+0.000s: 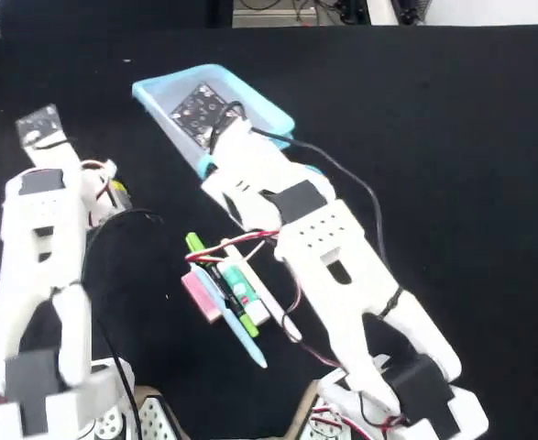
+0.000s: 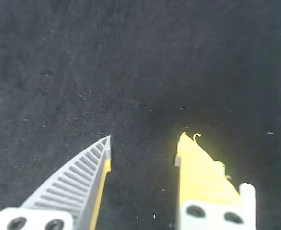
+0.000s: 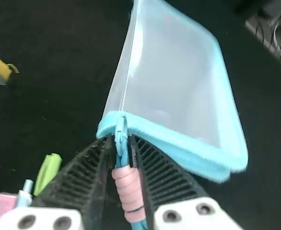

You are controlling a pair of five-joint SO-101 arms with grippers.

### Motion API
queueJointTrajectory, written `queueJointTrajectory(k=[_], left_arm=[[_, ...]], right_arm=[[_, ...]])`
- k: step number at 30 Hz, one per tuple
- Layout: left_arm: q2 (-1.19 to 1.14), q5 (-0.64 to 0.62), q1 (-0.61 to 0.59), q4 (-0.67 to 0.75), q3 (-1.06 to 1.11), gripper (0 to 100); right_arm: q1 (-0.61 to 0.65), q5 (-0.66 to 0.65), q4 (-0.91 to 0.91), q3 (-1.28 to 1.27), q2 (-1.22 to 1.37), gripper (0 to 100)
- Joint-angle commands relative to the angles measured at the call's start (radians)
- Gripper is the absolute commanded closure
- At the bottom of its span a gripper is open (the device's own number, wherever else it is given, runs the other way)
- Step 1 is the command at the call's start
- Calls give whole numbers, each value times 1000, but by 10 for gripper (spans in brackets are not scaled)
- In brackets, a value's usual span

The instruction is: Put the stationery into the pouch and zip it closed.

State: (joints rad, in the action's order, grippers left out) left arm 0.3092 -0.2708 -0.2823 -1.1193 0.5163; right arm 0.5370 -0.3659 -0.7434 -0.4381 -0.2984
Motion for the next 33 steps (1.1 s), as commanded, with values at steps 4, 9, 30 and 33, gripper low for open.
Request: queueJointTrajectory(k=[4, 9, 30, 33], left_arm=[[503, 17, 45, -29, 105, 776], [786, -11, 131, 187, 410, 768], [1223, 46, 297, 288, 651, 733], [1223, 60, 315, 391, 710, 733]], right_arm=[[77, 11, -23, 151, -44, 988], [77, 11, -23, 148, -50, 988], [78, 104, -15, 110, -48, 988], [78, 104, -17, 110, -50, 988]])
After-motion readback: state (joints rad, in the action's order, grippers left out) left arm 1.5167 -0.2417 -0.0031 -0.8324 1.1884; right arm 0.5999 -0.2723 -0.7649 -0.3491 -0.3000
